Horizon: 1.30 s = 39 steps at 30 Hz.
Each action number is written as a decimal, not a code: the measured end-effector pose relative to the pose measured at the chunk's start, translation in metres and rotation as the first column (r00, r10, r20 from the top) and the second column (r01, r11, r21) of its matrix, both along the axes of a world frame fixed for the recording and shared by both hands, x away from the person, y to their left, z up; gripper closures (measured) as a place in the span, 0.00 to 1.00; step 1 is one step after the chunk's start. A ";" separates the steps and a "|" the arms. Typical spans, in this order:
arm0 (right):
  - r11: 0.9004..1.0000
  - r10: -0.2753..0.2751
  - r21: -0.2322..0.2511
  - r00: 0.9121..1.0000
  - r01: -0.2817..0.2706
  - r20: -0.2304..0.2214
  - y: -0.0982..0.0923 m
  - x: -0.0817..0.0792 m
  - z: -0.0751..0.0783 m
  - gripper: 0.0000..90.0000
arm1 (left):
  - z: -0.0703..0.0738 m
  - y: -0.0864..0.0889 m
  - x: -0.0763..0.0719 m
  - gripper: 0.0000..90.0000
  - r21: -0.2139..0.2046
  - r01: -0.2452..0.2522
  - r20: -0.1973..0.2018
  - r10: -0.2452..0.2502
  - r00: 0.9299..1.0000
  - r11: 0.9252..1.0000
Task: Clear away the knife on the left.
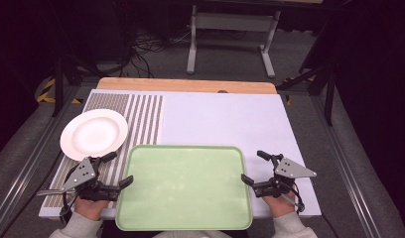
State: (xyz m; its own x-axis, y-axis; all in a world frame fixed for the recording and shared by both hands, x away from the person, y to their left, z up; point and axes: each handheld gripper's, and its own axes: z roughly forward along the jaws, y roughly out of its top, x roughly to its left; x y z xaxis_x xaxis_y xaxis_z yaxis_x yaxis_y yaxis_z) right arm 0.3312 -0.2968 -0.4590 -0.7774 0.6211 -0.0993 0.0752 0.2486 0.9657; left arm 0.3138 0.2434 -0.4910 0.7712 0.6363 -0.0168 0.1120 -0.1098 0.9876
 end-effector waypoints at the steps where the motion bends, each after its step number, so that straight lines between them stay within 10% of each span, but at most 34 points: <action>1: 1.000 0.000 -0.002 1.000 0.000 -0.001 0.000 0.000 0.000 0.03 | 0.000 0.000 0.000 0.03 0.000 0.000 0.000 0.000 1.000 1.000; 24: 1.000 0.022 0.005 1.000 -0.022 -0.012 0.002 -0.002 0.001 0.04 | 0.019 -0.001 0.001 0.03 0.022 0.074 -0.040 -0.073 0.997 0.997; 39: 1.000 0.030 0.000 0.999 -0.030 -0.017 0.003 -0.001 0.002 0.04 | 0.047 0.004 0.003 0.05 0.139 0.159 -0.080 -0.149 0.986 0.977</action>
